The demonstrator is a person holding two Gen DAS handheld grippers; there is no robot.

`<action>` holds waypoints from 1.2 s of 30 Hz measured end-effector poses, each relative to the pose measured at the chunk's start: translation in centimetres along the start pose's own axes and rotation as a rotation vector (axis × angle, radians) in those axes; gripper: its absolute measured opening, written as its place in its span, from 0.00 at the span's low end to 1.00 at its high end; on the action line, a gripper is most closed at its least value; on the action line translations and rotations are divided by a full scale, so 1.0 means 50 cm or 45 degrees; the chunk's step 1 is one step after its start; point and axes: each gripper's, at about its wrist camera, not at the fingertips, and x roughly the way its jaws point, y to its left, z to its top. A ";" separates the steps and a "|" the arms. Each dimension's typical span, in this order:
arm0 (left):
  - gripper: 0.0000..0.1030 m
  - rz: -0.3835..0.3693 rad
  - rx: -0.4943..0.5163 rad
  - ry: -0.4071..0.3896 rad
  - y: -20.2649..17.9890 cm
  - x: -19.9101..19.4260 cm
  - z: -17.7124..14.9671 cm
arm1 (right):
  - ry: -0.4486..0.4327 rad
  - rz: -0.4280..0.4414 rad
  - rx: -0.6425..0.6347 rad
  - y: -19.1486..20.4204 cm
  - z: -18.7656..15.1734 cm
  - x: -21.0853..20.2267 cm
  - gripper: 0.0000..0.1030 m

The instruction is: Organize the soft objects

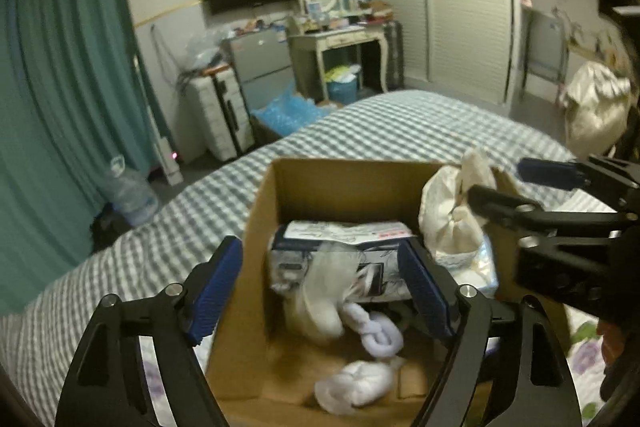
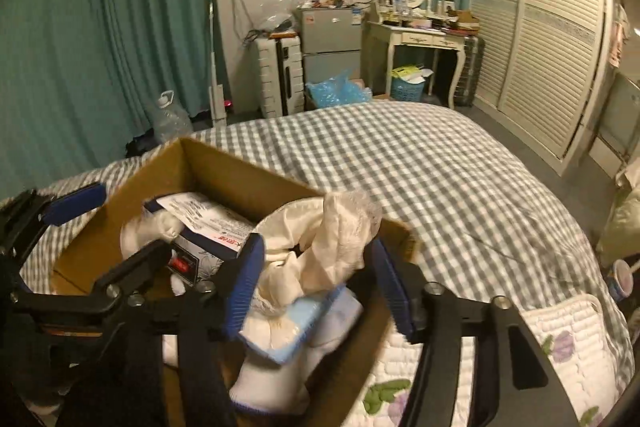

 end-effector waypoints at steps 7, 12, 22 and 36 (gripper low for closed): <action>0.78 0.033 -0.046 -0.164 0.018 -0.228 0.071 | -0.166 -0.075 -0.019 0.004 0.065 -0.253 0.60; 0.83 0.066 -0.062 -0.440 0.021 -0.496 0.127 | -0.404 -0.208 -0.086 0.025 0.097 -0.542 0.76; 0.93 0.075 -0.075 -0.891 0.042 -0.881 0.094 | -0.709 -0.320 -0.144 0.107 0.012 -0.902 1.00; 0.93 0.154 -0.039 -0.902 0.051 -0.816 -0.122 | -0.830 -0.141 -0.020 0.149 -0.180 -0.891 1.00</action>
